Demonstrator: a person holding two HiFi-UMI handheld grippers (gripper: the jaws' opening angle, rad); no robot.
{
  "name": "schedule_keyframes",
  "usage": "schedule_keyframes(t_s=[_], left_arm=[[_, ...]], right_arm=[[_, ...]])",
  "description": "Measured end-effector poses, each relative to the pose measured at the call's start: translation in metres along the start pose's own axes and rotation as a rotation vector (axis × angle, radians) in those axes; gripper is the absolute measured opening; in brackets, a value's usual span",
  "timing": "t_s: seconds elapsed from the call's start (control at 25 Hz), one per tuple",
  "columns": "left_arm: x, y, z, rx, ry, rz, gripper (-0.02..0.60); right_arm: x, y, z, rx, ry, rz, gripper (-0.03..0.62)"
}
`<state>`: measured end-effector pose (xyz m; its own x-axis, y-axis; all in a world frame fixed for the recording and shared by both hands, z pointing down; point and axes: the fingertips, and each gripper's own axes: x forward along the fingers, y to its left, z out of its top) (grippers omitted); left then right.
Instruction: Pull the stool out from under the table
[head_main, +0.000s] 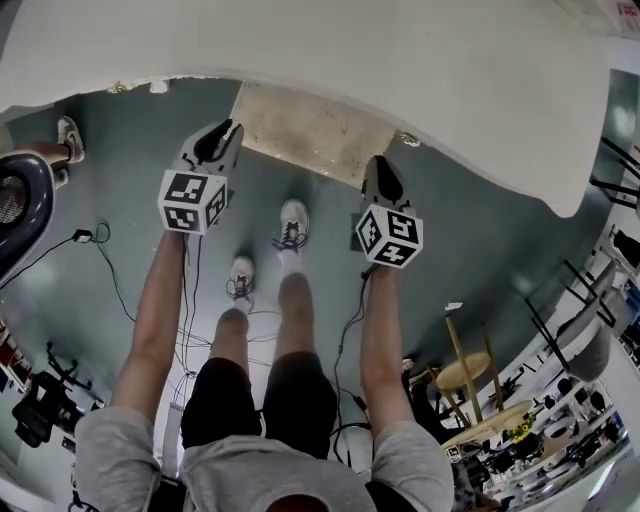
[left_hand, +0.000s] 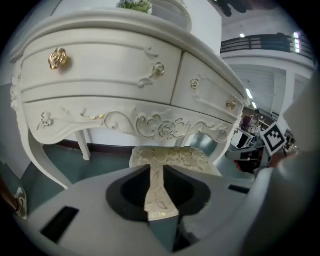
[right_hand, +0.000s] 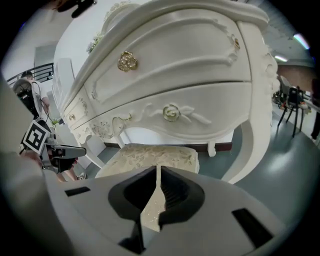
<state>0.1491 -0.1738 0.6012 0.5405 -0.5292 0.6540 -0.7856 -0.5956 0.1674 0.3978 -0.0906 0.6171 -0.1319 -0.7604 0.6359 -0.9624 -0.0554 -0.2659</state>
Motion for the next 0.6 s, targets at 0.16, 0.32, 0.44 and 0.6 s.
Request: schedule_keyframes(t_s=[0.16, 0.32, 0.44, 0.6], left_arm=[[0.021, 0.01, -0.018, -0.014, 0.035, -0.019, 0.207], [0.037, 0.016, -0.035, -0.117, 0.074, -0.074, 0.323], [0.05, 0.024, -0.047, -0.18, 0.105, -0.096, 0.379], [0.066, 0.037, -0.056, -0.242, 0.116, -0.093, 0.401]], right_arm=[[0.014, -0.01, -0.017, 0.095, 0.039, 0.06, 0.201], [0.026, -0.02, -0.032, 0.164, 0.085, 0.092, 0.33], [0.037, -0.029, -0.044, 0.218, 0.112, 0.103, 0.373], [0.052, -0.039, -0.058, 0.29, 0.148, 0.123, 0.4]])
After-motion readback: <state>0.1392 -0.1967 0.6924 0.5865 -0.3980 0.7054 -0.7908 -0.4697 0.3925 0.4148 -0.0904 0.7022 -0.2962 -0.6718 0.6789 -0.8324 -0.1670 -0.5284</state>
